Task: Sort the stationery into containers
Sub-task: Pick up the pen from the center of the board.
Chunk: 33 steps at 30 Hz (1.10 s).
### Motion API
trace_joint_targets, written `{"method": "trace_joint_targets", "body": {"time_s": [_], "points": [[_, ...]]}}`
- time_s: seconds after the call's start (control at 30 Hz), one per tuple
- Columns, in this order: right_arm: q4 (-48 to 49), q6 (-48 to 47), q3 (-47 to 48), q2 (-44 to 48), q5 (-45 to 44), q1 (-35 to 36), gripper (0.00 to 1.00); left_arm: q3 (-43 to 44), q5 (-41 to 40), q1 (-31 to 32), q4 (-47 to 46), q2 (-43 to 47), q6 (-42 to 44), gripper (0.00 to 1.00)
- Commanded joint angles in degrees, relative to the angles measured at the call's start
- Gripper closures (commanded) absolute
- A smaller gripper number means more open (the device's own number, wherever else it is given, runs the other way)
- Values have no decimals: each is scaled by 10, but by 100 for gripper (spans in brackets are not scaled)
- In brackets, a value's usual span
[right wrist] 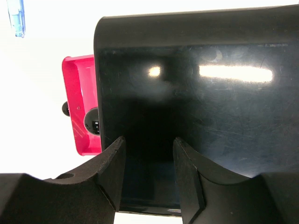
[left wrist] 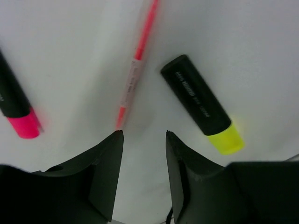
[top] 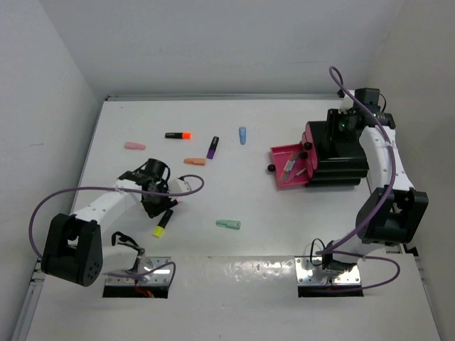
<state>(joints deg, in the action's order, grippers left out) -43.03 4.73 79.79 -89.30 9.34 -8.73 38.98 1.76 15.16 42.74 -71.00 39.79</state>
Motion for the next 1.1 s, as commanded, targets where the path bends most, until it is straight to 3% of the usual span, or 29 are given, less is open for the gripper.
{"method": "trace_joint_targets", "body": {"time_s": [0.0, 0.33, 1.07], "points": [[-88, 8, -33, -27, -7, 7, 55, -1, -12, -30, -44, 2, 51, 53], [-96, 6, -14, -40, -14, 10, 55, 20, 23, -68, -54, -60, 89, 61], [-95, 1, -16, -52, -20, 10, 55, 16, 51, -37, -123, -112, 78, 70]]}}
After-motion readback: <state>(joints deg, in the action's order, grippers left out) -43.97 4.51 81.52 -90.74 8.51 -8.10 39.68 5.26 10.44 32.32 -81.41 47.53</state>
